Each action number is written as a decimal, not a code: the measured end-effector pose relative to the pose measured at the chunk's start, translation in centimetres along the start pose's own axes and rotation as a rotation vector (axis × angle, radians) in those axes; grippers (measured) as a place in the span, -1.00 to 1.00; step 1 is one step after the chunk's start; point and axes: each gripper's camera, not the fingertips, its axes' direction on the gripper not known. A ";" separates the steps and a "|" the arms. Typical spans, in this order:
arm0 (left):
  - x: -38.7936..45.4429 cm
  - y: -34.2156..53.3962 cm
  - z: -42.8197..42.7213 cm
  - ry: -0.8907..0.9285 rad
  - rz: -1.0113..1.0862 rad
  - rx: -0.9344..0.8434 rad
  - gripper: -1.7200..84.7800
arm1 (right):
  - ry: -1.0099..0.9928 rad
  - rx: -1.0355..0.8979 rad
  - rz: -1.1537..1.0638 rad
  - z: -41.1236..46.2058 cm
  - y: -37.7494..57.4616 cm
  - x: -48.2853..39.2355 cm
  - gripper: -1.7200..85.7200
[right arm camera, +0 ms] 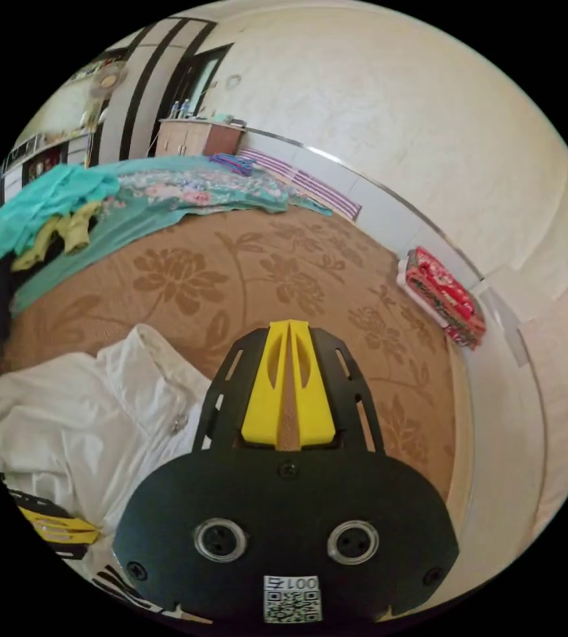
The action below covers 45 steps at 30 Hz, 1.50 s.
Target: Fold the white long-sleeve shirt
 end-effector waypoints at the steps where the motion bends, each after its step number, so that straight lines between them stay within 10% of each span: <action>1: -0.3 -0.1 -0.1 0.012 -0.006 -0.008 -0.98 | -0.057 -0.011 0.011 0.0 -0.6 0.9 -0.96; 14: -1.0 -0.2 -1.7 0.012 0.033 -0.030 -0.98 | -0.382 -0.246 -0.295 2.3 0.7 -5.4 -0.94; 45: -3.8 0.5 -6.4 0.072 -0.010 -0.048 -0.98 | -0.374 -0.330 -0.682 7.7 -7.7 -10.0 -0.96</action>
